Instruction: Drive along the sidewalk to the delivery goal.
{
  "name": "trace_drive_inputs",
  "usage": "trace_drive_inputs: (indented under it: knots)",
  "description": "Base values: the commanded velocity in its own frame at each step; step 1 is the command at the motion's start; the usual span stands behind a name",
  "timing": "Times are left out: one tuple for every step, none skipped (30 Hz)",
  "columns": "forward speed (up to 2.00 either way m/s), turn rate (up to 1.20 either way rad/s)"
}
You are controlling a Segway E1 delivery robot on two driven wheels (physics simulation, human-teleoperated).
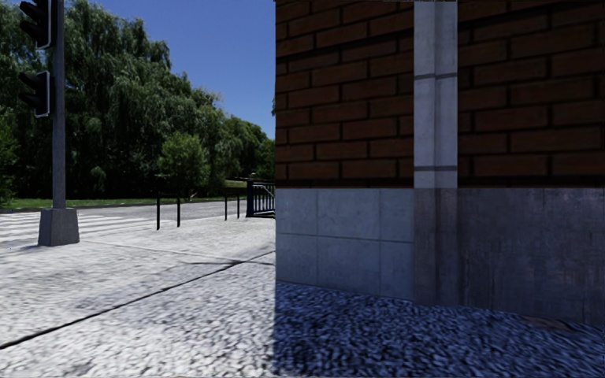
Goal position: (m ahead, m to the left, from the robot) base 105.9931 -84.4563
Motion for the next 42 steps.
trace_drive_inputs:
  knots:
    - [1.37, 0.82]
    - [1.37, 0.82]
    - [1.37, 0.82]
    - [1.37, 0.82]
    - [1.37, 0.82]
    - [1.37, 0.82]
    - [1.37, 0.82]
    - [1.37, 0.82]
    - [1.37, 0.82]
    - [1.37, 0.82]
    - [1.37, 0.82]
    - [1.37, 0.82]
    - [1.37, 0.82]
    - [1.37, 0.82]
    - [1.37, 0.82]
    - [1.37, 0.82]
    - [1.37, 0.82]
    - [1.37, 0.82]
    - [1.37, 0.82]
    - [1.37, 0.82]
    - [1.37, 0.82]
    - [1.37, 0.80]
    - [1.37, 0.70]
    - [1.37, 0.66]
    - [1.37, 0.20]
    - [1.37, 0.20]
    - [1.37, 0.01]
    - [1.38, 0.00]
    - [1.39, 0.00]
    - [1.39, 0.00]
    - [1.39, 0.00]
    - [1.39, -0.41]
    - [1.39, -0.60]
    - [1.39, -0.66]
    - [1.39, -0.66]
    - [1.39, -0.67]
    - [1.39, -0.68]
    - [1.39, -0.68]
    - [1.40, -0.68]
    - [1.40, -0.68]
    - [1.48, -0.68]
    - [1.51, -0.68]
